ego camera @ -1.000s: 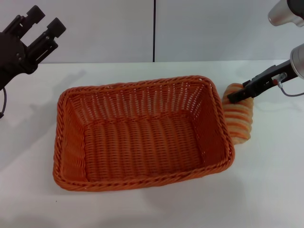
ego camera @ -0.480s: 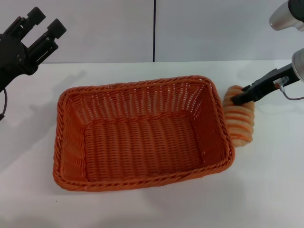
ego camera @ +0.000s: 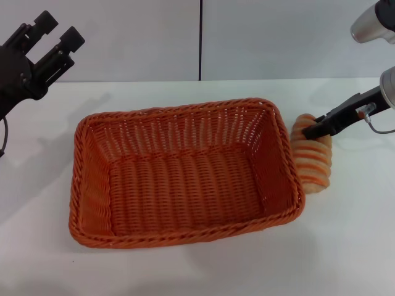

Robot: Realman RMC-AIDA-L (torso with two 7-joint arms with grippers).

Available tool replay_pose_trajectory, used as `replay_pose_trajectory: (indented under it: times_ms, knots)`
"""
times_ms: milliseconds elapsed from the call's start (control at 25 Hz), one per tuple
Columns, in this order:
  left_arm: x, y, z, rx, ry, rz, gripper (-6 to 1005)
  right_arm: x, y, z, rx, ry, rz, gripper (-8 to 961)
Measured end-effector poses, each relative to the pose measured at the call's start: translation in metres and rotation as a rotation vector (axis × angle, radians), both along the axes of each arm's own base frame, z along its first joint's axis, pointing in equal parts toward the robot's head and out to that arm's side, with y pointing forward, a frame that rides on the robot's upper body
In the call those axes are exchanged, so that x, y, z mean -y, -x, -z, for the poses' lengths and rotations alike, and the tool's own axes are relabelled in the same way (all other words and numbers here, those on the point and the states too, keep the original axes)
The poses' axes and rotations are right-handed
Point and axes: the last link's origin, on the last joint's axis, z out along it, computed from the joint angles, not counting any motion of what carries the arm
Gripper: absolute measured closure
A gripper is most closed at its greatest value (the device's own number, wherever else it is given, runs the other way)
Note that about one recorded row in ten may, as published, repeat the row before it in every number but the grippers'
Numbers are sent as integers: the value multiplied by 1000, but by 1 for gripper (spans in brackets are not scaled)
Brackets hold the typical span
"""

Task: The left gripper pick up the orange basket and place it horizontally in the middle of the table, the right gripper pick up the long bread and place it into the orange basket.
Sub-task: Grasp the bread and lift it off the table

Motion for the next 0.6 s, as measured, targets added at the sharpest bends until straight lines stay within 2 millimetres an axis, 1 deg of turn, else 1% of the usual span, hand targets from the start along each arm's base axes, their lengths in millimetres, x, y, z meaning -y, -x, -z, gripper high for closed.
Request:
replay_pose_trajectory:
  times_ms: [480,560,600]
  knots:
    - [2,-1,1,7,17,9,260,2,-2,-1,-3,4,5,646]
    - [3,-2,1,11,19,16,260,2,-2,-2,-3,3,7,685]
    - [3,-2,1,12,20,18,261,2,-3,-2,-3,2,8,689]
